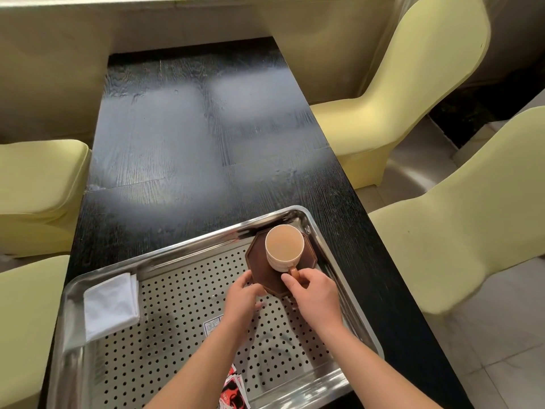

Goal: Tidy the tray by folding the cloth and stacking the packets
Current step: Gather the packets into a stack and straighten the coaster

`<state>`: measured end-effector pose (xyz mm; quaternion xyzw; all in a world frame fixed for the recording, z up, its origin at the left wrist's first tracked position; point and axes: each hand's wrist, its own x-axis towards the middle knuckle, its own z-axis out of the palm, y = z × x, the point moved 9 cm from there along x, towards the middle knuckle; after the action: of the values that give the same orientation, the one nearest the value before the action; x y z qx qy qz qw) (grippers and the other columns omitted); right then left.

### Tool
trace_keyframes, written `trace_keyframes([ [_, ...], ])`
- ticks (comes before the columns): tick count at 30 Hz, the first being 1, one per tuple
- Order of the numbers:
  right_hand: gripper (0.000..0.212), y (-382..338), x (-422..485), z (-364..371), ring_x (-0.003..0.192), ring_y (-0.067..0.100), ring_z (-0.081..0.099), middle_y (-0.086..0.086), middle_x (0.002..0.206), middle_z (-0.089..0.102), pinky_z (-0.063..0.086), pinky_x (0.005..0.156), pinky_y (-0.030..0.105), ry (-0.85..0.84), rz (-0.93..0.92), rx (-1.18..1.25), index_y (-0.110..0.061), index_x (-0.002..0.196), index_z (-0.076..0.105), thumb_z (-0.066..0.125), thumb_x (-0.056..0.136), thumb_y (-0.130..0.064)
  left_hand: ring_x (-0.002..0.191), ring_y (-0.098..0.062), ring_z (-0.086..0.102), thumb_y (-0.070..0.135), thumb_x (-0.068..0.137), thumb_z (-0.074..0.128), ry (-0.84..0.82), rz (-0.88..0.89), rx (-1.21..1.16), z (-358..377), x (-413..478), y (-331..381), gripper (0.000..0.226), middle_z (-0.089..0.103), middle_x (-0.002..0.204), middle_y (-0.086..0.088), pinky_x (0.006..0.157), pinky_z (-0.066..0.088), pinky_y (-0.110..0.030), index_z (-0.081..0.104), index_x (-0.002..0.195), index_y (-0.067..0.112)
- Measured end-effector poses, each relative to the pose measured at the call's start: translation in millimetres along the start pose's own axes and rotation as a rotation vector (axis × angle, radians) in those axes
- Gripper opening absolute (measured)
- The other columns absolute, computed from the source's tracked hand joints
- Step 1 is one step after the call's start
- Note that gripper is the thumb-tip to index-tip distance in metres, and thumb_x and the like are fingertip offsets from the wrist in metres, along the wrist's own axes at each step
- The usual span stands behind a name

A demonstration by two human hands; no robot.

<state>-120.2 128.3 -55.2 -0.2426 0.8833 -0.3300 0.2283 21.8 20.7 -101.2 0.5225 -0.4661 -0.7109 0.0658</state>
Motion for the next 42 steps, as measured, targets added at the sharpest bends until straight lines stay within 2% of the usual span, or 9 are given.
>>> trace_keyframes([
  [4,0.036,11.2,-4.1,-8.3,0.094,0.006,0.062,-0.012,0.100,0.066,0.052,0.077,0.026,0.032,0.030,0.099,-0.026,0.104,0.068,0.057,0.092,-0.058,0.108,-0.019,0.064,-0.003,0.085,0.052,0.000,-0.010,-0.024,-0.6,0.7,-1.1,0.046,0.070,0.116,0.000,0.092,0.055,-0.045,0.064,0.120,0.024],
  [10,0.049,48.5,4.9,2.5,0.140,0.024,0.044,0.005,0.150,0.051,0.037,0.115,0.045,-0.035,0.292,0.127,-0.017,0.150,0.044,0.042,0.105,-0.038,0.107,-0.016,0.063,-0.005,0.083,0.051,0.002,-0.013,-0.020,0.6,-3.2,1.2,0.046,0.069,0.114,0.004,0.094,0.053,-0.046,0.066,0.113,0.027],
  [13,0.048,49.7,10.7,11.4,0.142,0.026,0.041,0.007,0.153,0.047,0.034,0.117,0.045,-0.089,0.328,0.141,-0.017,0.151,0.041,0.044,0.105,-0.032,0.108,-0.016,0.062,-0.005,0.083,0.051,0.010,-0.016,-0.023,1.6,-5.1,2.4,0.050,0.067,0.118,0.003,0.091,0.054,-0.043,0.061,0.122,0.024],
  [17,0.049,57.8,16.6,17.4,0.133,0.026,0.052,0.006,0.149,0.051,0.043,0.112,0.050,-0.102,0.365,0.177,-0.020,0.151,0.042,0.048,0.103,-0.028,0.107,-0.015,0.063,-0.006,0.084,0.051,0.008,-0.009,-0.033,2.1,-5.8,4.9,0.046,0.070,0.112,0.005,0.094,0.053,-0.044,0.065,0.113,0.027],
  [23,0.054,64.7,10.6,18.0,0.135,0.023,0.050,0.003,0.150,0.050,0.045,0.110,0.051,-0.123,0.365,0.255,-0.024,0.151,0.042,0.052,0.098,-0.019,0.110,-0.021,0.063,-0.007,0.084,0.051,0.007,0.009,-0.061,-1.4,-10.7,5.4,0.042,0.070,0.113,-0.005,0.095,0.051,-0.042,0.069,0.109,0.022],
  [26,0.057,62.6,10.0,19.4,0.134,0.022,0.050,0.004,0.150,0.050,0.047,0.109,0.051,-0.124,0.370,0.289,-0.023,0.151,0.041,0.050,0.097,-0.011,0.108,-0.017,0.062,-0.011,0.084,0.049,0.051,0.003,-0.107,-3.4,-10.7,3.9,0.048,0.067,0.118,-0.005,0.099,0.051,-0.043,0.062,0.122,0.015],
  [32,0.061,60.8,14.9,17.9,0.131,0.024,0.053,0.005,0.150,0.050,0.049,0.106,0.050,-0.114,0.397,0.292,-0.022,0.151,0.040,0.051,0.093,-0.007,0.105,-0.019,0.066,-0.011,0.081,0.046,0.031,0.000,-0.069,-0.3,-9.6,4.8,0.046,0.073,0.112,-0.006,0.095,0.053,-0.042,0.068,0.114,0.011],
  [37,0.058,61.8,13.7,16.7,0.128,0.022,0.055,0.003,0.146,0.054,0.050,0.106,0.050,-0.116,0.388,0.287,-0.023,0.150,0.042,0.051,0.095,-0.009,0.096,-0.010,0.062,-0.016,0.085,0.043,0.053,-0.006,-0.111,0.3,-17.9,11.1,0.049,0.070,0.103,0.002,0.096,0.050,-0.040,0.061,0.089,0.029],
  [42,0.056,63.3,12.5,15.2,0.130,0.023,0.054,0.002,0.147,0.053,0.048,0.108,0.051,-0.122,0.374,0.293,-0.025,0.150,0.043,0.050,0.096,-0.011,0.091,-0.007,0.060,-0.015,0.086,0.043,0.044,-0.007,-0.120,0.8,-17.4,9.5,0.047,0.067,0.098,0.006,0.098,0.047,-0.043,0.060,0.086,0.029],
])
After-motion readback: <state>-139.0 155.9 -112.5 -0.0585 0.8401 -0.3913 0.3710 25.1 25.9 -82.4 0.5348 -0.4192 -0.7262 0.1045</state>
